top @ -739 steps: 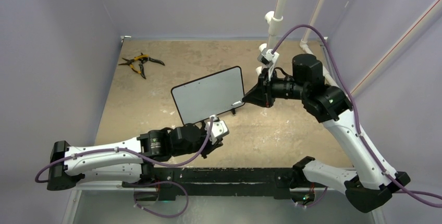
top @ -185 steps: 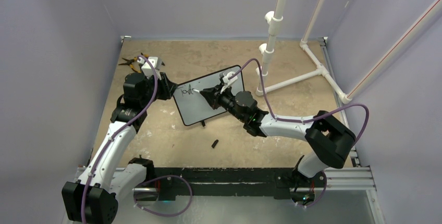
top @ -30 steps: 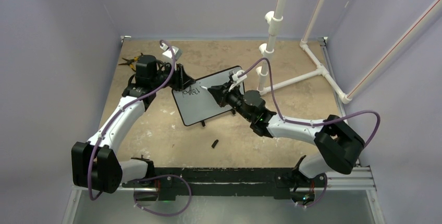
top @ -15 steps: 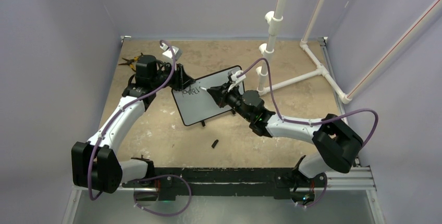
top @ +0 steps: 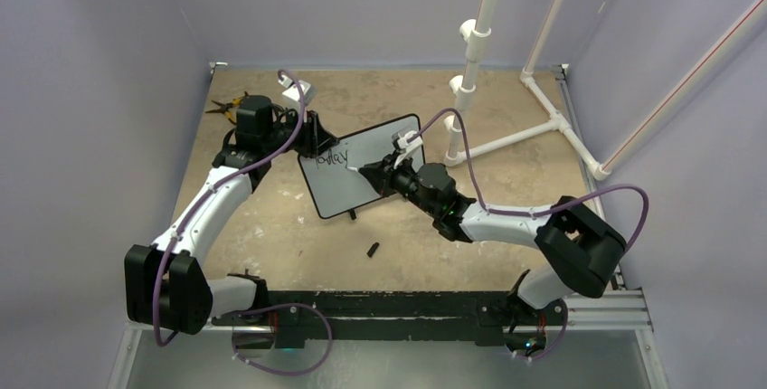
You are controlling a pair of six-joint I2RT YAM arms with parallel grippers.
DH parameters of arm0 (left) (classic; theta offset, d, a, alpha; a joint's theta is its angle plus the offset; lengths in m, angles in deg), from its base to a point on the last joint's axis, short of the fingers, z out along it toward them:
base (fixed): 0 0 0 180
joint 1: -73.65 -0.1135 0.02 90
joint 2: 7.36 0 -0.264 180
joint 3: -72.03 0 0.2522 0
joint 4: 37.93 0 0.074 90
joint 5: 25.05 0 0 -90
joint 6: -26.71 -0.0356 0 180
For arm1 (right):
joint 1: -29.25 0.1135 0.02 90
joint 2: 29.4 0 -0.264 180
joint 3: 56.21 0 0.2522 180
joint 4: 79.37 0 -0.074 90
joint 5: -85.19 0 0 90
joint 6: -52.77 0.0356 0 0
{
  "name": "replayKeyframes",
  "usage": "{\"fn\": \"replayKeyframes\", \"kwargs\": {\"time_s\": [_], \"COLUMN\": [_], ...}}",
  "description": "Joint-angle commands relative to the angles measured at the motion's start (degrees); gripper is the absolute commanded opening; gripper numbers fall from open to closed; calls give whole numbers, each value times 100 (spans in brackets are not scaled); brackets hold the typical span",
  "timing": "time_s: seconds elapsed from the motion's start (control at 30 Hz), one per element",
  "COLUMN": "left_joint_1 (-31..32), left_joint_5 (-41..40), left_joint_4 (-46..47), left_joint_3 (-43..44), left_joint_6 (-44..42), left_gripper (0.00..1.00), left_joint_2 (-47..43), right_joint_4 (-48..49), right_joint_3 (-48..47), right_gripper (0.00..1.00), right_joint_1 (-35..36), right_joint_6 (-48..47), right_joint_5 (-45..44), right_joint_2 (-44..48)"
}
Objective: Write a sentence on the whiteboard
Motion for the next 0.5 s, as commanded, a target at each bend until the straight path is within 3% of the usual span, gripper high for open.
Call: {"fn": "replayKeyframes", "kwargs": {"time_s": [0.0, 0.47], "left_joint_1": [40, 40], "left_joint_5": [20, -35], "left_joint_4": [107, 92], "left_joint_3": [-10, -76], "left_joint_6": [-101, -104], "left_gripper": [26, 26], "left_joint_2": [33, 22], "right_joint_4": [240, -55], "right_joint_3": [46, 62], "right_gripper": [0, 0], "right_joint_1": [65, 96], "right_joint_6": [54, -35], "right_joint_5": [139, 44], "right_joint_2": [-60, 639]}}
